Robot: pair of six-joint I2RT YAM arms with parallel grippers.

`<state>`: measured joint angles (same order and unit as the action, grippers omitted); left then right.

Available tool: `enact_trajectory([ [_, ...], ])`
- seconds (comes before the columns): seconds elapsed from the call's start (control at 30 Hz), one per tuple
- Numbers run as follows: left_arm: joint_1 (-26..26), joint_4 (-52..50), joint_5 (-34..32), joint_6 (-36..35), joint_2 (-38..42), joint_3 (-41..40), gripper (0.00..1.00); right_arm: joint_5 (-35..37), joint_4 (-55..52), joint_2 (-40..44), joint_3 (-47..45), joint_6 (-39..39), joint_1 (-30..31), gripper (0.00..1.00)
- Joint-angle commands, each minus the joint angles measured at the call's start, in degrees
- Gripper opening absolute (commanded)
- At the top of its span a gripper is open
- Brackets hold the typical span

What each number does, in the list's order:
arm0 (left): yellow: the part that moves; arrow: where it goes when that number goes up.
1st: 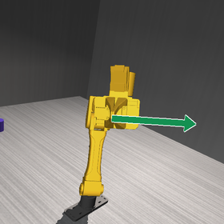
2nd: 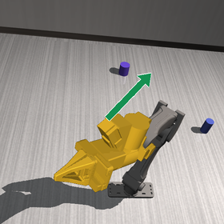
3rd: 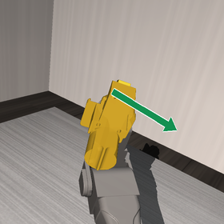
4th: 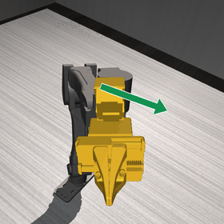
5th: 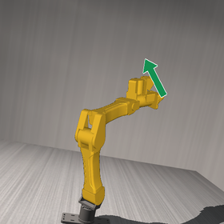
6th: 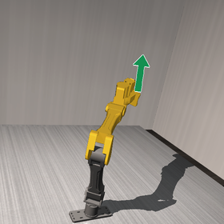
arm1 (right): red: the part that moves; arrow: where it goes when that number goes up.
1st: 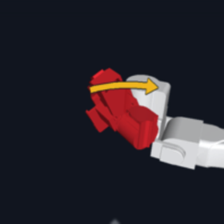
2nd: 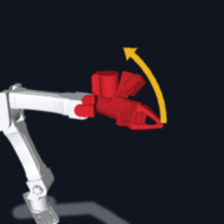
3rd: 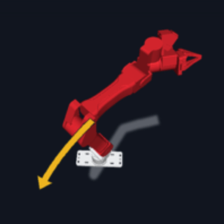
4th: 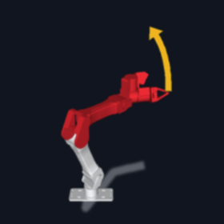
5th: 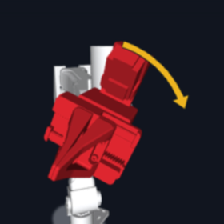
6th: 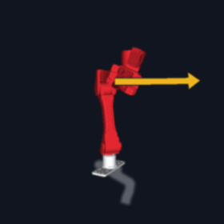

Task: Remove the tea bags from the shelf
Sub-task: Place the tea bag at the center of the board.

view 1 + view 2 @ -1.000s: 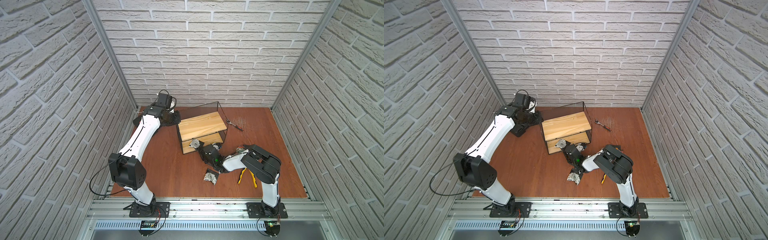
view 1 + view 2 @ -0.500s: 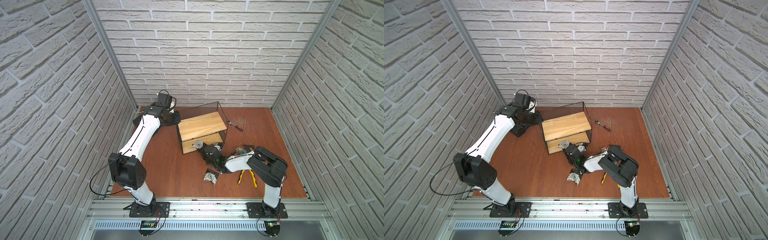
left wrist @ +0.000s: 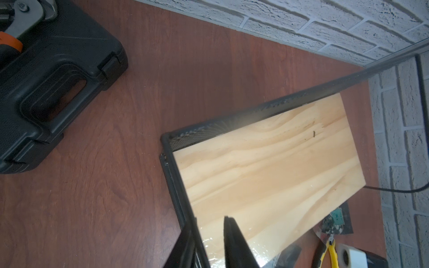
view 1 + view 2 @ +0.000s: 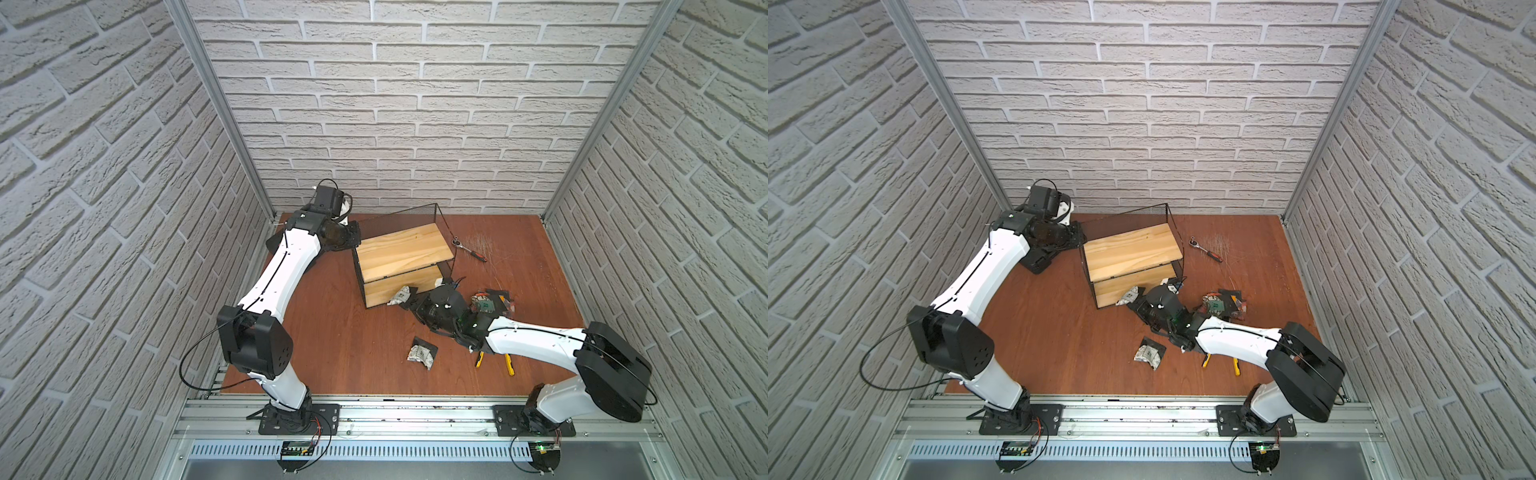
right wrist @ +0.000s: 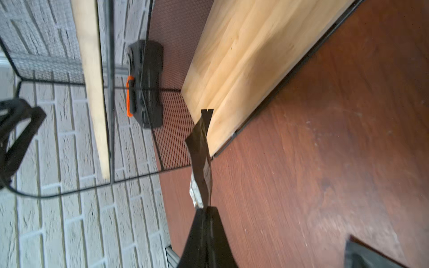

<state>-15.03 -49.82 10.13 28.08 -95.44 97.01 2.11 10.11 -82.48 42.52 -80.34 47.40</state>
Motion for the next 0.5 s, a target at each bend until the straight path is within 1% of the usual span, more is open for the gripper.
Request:
enact_trajectory([
  [0.0,0.6,-1.0,-0.8,-1.0,-0.4,1.2,0.28,-9.6,-10.5,2.8,-0.3,10.4,0.9,0.02],
  [0.13,0.6,-1.3,-1.3,-1.0,-0.2,1.2,0.33,-13.2,-16.1,4.2,-1.3,13.0,1.8,0.02],
  [0.3,0.6,-1.7,-1.8,-1.0,-0.1,1.6,0.41,-13.1,-15.0,3.4,-4.2,12.9,2.4,0.02],
  [0.47,0.6,-1.7,-2.5,-1.0,0.9,1.8,0.50,-12.2,-17.9,1.1,-4.3,13.1,2.4,0.03],
])
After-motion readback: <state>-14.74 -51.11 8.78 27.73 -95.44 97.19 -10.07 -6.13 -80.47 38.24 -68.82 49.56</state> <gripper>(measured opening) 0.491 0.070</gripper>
